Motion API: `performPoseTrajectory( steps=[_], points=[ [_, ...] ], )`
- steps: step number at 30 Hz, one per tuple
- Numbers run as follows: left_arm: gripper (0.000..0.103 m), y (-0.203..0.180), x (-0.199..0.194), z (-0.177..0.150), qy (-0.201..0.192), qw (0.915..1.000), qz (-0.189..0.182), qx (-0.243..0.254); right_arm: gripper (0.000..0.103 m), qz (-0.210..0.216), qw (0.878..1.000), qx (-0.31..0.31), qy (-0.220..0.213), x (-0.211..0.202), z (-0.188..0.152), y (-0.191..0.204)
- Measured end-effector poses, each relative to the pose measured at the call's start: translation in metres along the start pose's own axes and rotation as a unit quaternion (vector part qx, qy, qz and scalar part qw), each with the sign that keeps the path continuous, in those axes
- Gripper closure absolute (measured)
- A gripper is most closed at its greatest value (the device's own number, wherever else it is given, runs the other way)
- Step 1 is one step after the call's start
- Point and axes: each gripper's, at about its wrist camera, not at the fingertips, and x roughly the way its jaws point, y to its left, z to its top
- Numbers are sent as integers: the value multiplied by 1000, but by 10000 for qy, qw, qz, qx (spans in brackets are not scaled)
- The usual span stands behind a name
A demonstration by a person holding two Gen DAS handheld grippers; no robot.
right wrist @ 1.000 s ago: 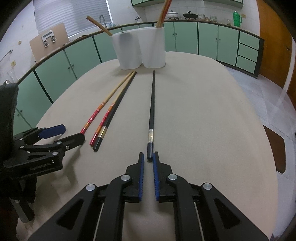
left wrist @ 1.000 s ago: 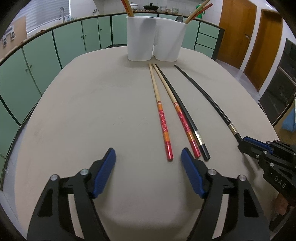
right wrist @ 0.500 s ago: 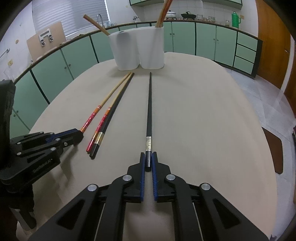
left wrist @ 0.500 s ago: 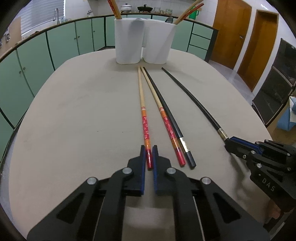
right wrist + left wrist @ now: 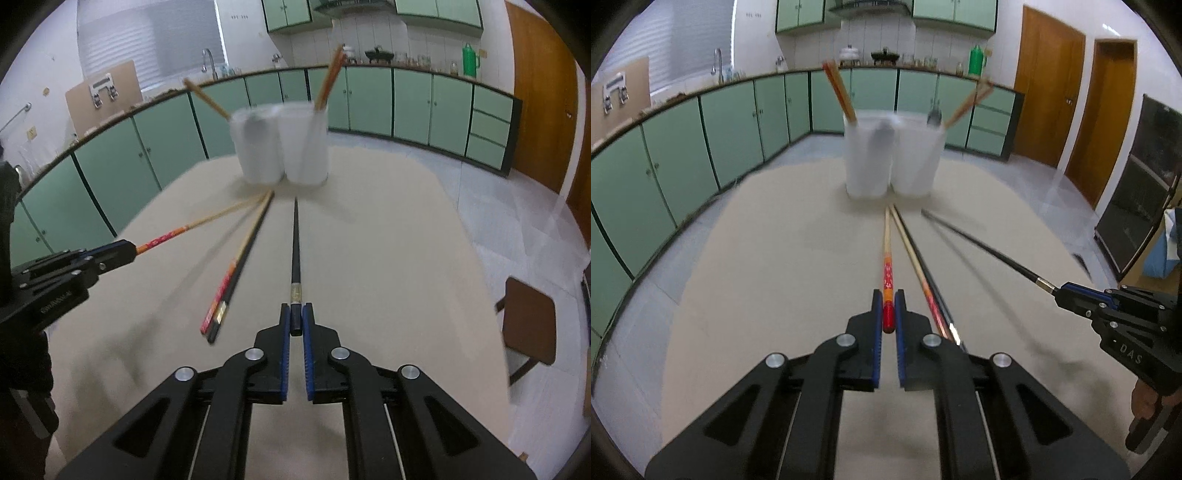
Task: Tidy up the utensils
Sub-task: 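Lift both chopsticks and carry them over the white holder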
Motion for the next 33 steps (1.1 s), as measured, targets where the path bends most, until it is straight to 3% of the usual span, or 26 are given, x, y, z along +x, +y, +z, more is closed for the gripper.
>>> performPoseTrajectory(
  steps=[10, 27, 33],
  points=[
    [98, 1, -46, 64, -816, 9965, -111, 171, 97, 200, 9960, -307, -813, -53, 74, 2],
    [98, -9, -80, 156, -1489, 9855, -681, 435, 97, 512, 9894, -673, -1183, -92, 184, 8],
    [98, -7, -93, 197, -1980, 9775, -561, 472, 97, 678, 9827, -515, -1642, -105, 234, 2]
  ],
)
